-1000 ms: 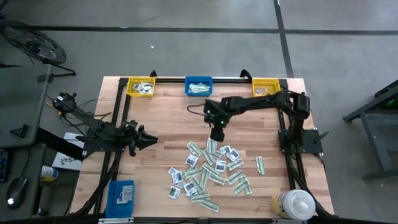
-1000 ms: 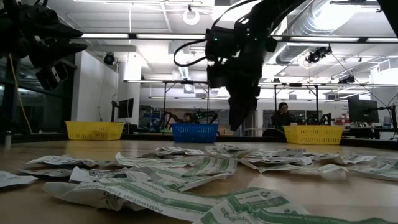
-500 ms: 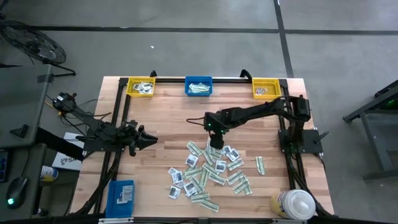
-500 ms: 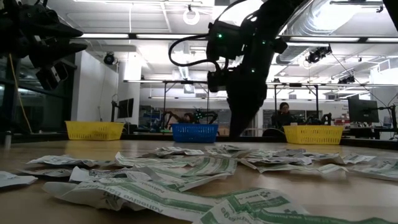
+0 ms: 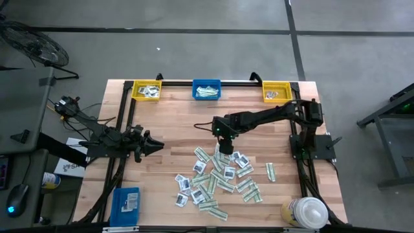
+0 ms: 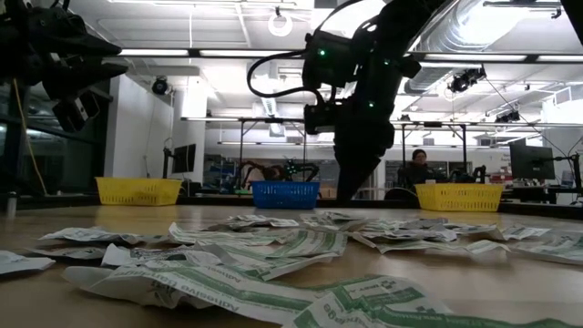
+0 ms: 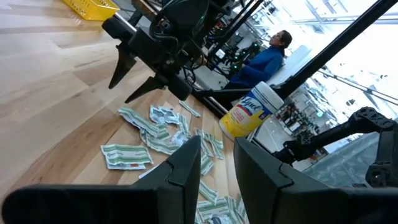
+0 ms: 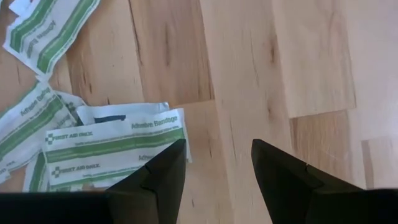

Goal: Pick & Place First Aid Supplies
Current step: Put the green bandage pack into the top blue bin

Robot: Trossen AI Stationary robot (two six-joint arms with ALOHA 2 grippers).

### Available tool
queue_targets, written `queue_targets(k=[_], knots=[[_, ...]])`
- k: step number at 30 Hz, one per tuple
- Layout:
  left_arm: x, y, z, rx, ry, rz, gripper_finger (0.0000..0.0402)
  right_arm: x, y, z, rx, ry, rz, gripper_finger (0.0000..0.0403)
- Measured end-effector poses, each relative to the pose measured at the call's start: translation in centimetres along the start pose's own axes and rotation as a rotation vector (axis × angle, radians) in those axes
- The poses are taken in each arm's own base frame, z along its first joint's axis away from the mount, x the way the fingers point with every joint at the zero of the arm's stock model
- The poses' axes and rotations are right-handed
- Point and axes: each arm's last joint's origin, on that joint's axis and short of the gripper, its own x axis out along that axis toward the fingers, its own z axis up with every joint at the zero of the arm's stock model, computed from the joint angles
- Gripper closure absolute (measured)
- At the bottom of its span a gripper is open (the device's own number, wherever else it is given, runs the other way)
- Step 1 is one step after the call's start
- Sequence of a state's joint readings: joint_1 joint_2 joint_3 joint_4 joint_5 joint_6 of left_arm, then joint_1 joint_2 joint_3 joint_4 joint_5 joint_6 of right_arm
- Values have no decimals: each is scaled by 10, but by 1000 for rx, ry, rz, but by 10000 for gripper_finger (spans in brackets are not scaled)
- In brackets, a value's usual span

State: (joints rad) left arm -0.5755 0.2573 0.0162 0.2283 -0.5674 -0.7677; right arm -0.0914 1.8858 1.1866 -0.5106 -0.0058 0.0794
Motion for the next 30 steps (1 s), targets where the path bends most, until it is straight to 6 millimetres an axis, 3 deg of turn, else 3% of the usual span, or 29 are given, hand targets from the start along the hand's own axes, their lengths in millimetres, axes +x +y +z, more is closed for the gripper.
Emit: queue_targets(k=[11, 30], knots=[[0, 0, 0, 1, -1, 1, 305, 1, 15, -2, -85, -3, -55, 226], [0, 0, 0, 1, -2, 2, 305, 14, 14, -22, 0, 26, -134, 226]])
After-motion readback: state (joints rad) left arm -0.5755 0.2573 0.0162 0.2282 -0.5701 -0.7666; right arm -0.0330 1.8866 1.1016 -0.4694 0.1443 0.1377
